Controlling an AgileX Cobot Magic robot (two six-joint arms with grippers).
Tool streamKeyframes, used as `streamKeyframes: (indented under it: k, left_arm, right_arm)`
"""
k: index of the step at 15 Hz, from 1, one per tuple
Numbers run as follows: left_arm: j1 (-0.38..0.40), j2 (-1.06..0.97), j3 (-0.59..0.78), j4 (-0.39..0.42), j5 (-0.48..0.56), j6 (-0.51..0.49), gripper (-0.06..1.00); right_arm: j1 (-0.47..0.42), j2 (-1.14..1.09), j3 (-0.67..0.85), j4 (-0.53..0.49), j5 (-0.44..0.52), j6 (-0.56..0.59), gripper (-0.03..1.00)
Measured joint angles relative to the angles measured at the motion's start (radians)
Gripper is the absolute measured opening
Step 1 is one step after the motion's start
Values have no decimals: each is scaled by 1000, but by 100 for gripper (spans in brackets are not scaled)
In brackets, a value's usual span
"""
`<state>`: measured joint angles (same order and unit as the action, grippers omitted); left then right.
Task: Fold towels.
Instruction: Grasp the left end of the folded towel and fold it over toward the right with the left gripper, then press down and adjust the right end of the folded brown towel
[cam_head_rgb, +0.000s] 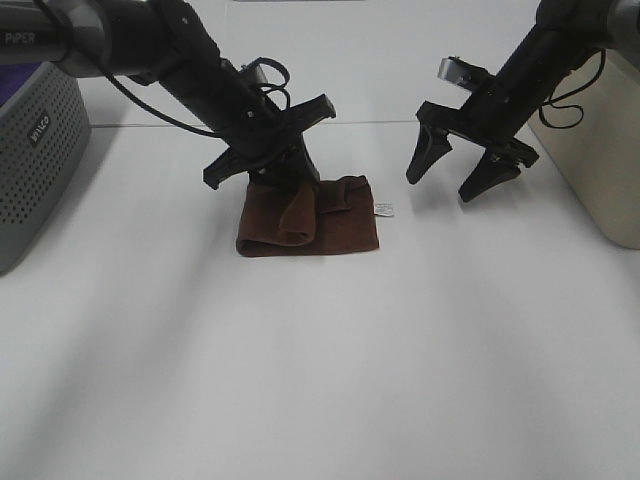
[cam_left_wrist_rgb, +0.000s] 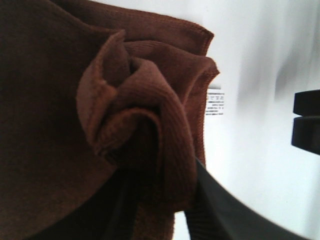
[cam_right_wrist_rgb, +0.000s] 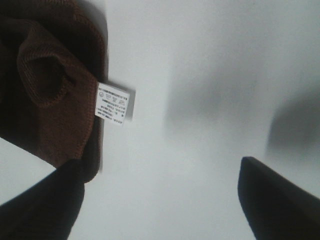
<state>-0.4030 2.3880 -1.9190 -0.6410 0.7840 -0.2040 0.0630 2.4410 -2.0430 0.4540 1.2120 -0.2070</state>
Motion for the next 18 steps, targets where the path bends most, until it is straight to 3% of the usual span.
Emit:
streamKeyframes:
  k: [5, 7, 9, 11, 13, 15, 18]
  left_arm:
    - [-23, 4, -2, -167, -135, -1, 63]
    - [-23, 4, -2, -234, -167, 6, 66]
    - [-17, 0, -2, -244, -170, 57, 66]
    - [23, -30, -2, -244, -153, 150, 66]
    - [91, -64, -7, -206, -148, 231, 66]
    - [159, -82, -7, -172, -123, 254, 66]
    - [229, -82, -7, -155, -79, 258, 66]
  right_arm:
    - [0, 0, 0, 1, 0, 0, 79]
    - [0, 0, 0, 2, 0, 0, 79]
    - [0, -2, 0, 33, 0, -4, 79]
    - [-1, -23, 0, 128, 0, -29, 79]
    - [7, -53, 0, 302, 0, -81, 79]
    - [52, -66, -2, 446, 0, -143, 79]
    - [142, -57, -3, 527, -9, -216, 78]
